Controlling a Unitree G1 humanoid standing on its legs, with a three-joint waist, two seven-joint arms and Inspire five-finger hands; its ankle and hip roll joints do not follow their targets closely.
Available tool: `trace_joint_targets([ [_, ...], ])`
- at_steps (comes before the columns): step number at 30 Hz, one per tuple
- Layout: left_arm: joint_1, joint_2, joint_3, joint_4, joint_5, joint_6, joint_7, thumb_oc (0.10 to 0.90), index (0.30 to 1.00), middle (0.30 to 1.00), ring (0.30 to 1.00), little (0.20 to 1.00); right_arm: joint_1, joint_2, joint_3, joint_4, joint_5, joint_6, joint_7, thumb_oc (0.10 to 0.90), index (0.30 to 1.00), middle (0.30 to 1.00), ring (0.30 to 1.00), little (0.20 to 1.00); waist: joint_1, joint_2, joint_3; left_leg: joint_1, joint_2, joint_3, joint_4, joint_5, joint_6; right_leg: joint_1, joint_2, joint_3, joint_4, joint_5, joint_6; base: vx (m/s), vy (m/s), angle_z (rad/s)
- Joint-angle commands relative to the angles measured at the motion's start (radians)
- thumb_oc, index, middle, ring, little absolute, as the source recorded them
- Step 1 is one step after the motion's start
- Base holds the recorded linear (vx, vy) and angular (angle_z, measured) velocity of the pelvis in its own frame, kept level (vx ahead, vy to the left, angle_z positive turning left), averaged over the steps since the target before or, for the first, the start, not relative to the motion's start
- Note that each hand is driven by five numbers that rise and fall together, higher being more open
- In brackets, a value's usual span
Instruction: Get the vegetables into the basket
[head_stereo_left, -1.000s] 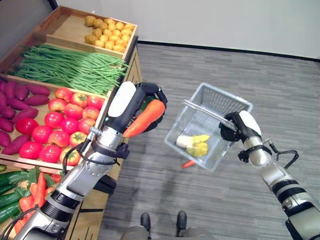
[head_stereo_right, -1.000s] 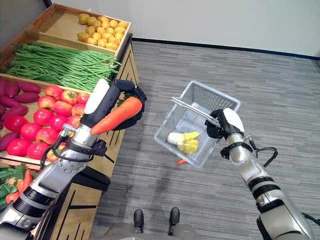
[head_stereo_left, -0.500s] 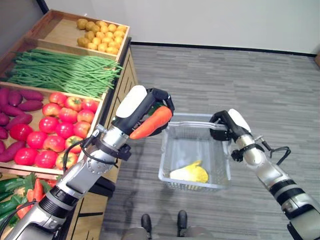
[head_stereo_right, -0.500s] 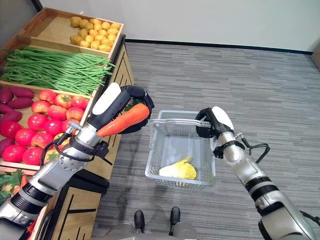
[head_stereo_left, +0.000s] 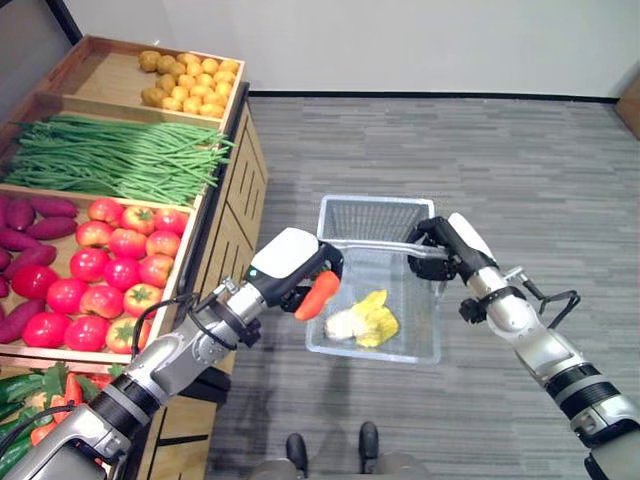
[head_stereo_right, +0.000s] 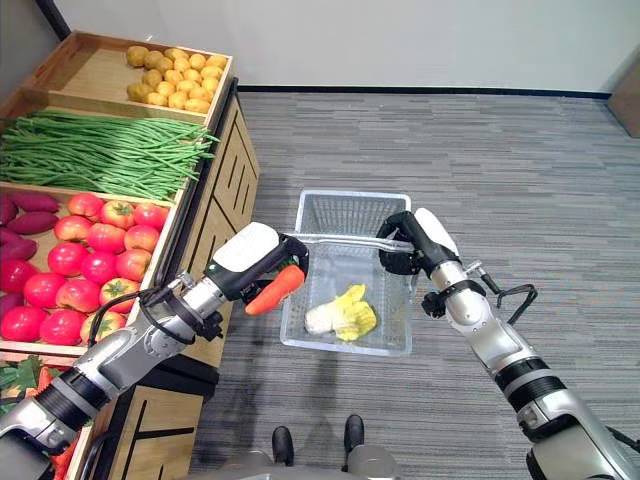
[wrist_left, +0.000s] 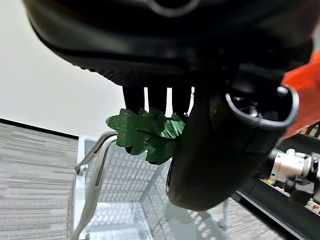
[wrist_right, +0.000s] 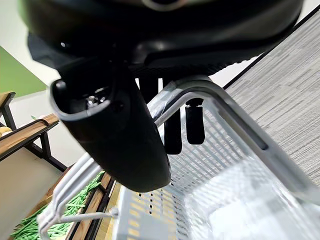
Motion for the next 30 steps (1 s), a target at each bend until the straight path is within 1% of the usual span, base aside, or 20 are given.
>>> trace_joint_targets([
  [1,-0.105,-0.022,-0.021,0.049,0.012,-0.028,0.066,0.400,0.300,0.300,0.300,0.300,-0.121,0.017,-0.093,-0.136,0.093,-0.144,-0.051,0.400,0.300,0.300,0.300,0.300,0.007,-0.083,-0.141,-0.016,0.041,0.007,-0.002,-0.028,-0.062,-0.010,-0.179,-0.032,0.006,0.037,0.155,0.00,0.000,0.00],
  [3,-0.110,-0.038,-0.025,0.080,0.020,-0.019,0.069,0.400,0.300,0.300,0.300,0.300,-0.125,0.019,-0.090,-0.148,0.101,-0.145,-0.044,0.400,0.300,0.300,0.300,0.300,0.005,-0.085,-0.141,-0.016,0.042,0.008,-0.002,-0.028,-0.062,-0.010,-0.178,-0.031,0.007,0.037,0.154,0.00,0.000,0.00],
  [4,-0.127,-0.050,-0.046,0.110,0.043,-0.010,0.064,0.400,0.300,0.300,0.300,0.300,-0.134,0.023,-0.083,-0.159,0.111,-0.145,-0.036,0.400,0.300,0.300,0.300,0.300,0.003,-0.086,-0.141,-0.015,0.042,0.009,-0.002,-0.029,-0.062,-0.011,-0.177,-0.030,0.006,0.037,0.154,0.00,0.000,0.00],
  [9,-0.159,-0.088,-0.076,0.170,0.068,0.000,0.065,0.400,0.300,0.300,0.300,0.300,-0.140,0.038,-0.076,-0.184,0.133,-0.149,-0.025,0.400,0.300,0.300,0.300,0.300,-0.003,-0.087,-0.140,-0.014,0.044,0.012,-0.002,-0.029,-0.062,-0.011,-0.176,-0.029,0.006,0.037,0.153,0.00,0.000,0.00],
  [13,-0.176,-0.112,-0.099,0.196,0.079,0.006,0.064,0.400,0.300,0.300,0.300,0.300,-0.147,0.045,-0.067,-0.191,0.136,-0.149,-0.023,0.400,0.300,0.300,0.300,0.300,-0.007,-0.088,-0.140,-0.014,0.046,0.013,-0.002,-0.030,-0.062,-0.012,-0.176,-0.027,0.007,0.038,0.153,0.00,0.000,0.00],
  [16,-0.184,-0.140,-0.115,0.215,0.083,0.010,0.056,0.400,0.300,0.300,0.300,0.300,-0.146,0.056,-0.063,-0.193,0.140,-0.146,-0.021,0.400,0.300,0.300,0.300,0.300,-0.012,-0.088,-0.142,-0.011,0.047,0.016,-0.002,-0.031,-0.062,-0.012,-0.175,-0.026,0.007,0.036,0.153,0.00,0.000,0.00],
  [17,-0.194,-0.160,-0.131,0.235,0.088,0.013,0.053,0.400,0.300,0.300,0.300,0.300,-0.150,0.063,-0.057,-0.189,0.144,-0.145,-0.020,0.400,0.300,0.300,0.300,0.300,-0.015,-0.088,-0.143,-0.010,0.047,0.016,-0.002,-0.032,-0.061,-0.012,-0.175,-0.024,0.007,0.036,0.152,0.00,0.000,0.00],
  [21,-0.211,-0.188,-0.153,0.260,0.100,0.018,0.053,0.400,0.300,0.300,0.300,0.300,-0.155,0.079,-0.049,-0.192,0.150,-0.143,-0.020,0.400,0.300,0.300,0.300,0.300,-0.019,-0.087,-0.142,-0.010,0.048,0.018,-0.002,-0.032,-0.061,-0.012,-0.175,-0.023,0.008,0.035,0.152,0.00,0.000,0.00],
  [30,-0.218,-0.218,-0.162,0.308,0.112,0.032,0.052,0.400,0.300,0.300,0.300,0.300,-0.154,0.100,-0.039,-0.217,0.166,-0.142,-0.006,0.400,0.300,0.300,0.300,0.300,-0.024,-0.085,-0.137,-0.009,0.050,0.021,-0.002,-0.032,-0.062,-0.014,-0.171,-0.019,0.008,0.032,0.148,0.00,-0.003,-0.01],
])
